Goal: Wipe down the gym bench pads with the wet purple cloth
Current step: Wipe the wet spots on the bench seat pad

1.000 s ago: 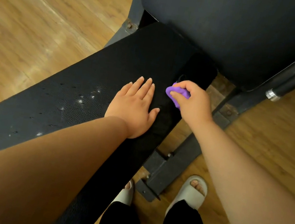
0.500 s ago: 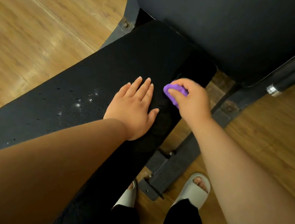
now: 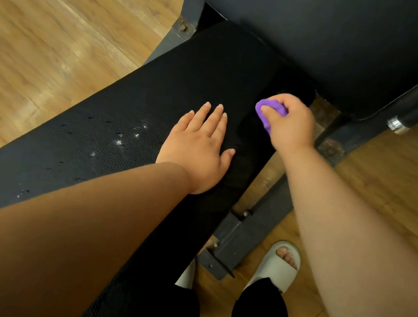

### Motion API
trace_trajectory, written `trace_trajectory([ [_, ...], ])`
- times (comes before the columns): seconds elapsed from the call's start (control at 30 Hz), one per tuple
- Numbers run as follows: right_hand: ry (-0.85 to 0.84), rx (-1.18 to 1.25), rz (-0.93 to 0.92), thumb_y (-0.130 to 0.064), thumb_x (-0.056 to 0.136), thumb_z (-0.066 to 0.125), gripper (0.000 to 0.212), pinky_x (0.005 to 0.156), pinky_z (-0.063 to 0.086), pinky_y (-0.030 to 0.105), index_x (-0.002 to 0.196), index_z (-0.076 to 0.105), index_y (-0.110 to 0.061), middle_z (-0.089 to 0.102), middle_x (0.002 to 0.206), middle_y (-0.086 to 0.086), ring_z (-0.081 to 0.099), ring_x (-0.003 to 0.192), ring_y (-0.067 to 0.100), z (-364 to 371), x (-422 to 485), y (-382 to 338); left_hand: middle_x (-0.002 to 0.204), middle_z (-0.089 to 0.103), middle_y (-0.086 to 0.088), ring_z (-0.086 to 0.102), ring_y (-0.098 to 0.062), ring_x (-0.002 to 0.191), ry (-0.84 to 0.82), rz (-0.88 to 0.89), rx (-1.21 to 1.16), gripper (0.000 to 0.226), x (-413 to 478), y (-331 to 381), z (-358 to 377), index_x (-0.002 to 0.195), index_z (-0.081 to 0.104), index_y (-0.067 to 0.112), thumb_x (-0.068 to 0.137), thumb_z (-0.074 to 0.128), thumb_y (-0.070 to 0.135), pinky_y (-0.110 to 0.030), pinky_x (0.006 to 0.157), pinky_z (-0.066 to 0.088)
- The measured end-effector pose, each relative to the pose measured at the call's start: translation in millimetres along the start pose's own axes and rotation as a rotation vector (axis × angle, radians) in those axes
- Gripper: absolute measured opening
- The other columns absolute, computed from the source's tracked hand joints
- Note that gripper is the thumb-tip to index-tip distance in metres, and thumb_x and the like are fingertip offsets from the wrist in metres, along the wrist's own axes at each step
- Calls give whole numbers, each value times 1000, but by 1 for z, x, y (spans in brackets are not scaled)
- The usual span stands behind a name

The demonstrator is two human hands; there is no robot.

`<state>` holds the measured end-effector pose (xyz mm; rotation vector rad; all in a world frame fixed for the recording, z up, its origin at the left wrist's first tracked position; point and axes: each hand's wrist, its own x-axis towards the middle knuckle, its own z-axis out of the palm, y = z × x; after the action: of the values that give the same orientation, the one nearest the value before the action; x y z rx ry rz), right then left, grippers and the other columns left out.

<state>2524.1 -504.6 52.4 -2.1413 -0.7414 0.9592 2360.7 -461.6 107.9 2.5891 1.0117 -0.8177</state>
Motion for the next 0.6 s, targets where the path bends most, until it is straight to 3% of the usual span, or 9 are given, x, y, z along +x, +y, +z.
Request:
trace_trajectory([
  [0.17,-101,-13,-140,-18,90,65,12,73,41,1,92,63,-30,61,100,-13,55,88,-3,7,-43,0,163,-7,-4,-11,-21,149,-3,6,1,68,0,-1,0,154,-3,12,101,14,51,-37,120,-3],
  [0.27,-141,-21,-113,-20,91,64,18,70,41,1,87,60,-36,59,92,-19,56,86,-3,-1,-32,0,163,-8,-4,-12,-22,149,-8,10,0,68,1,-2,0,154,-3,13,101,13,51,-37,119,-4],
  [0.37,-76,35,-21,-18,93,61,15,69,44,8,89,61,-32,58,85,-20,57,84,-1,-1,-14,-7,163,-7,-4,-11,-22,149,-10,9,-5,68,1,-2,0,154,-2,13,101,14,52,-38,119,-3],
  [0.6,-133,-22,-121,-20,92,63,12,77,43,9,99,62,-29,59,101,-14,54,90,-1,4,-48,-2,163,-7,-5,-11,-22,149,-13,19,-10,69,2,-3,1,154,-3,12,101,14,52,-38,120,-3],
])
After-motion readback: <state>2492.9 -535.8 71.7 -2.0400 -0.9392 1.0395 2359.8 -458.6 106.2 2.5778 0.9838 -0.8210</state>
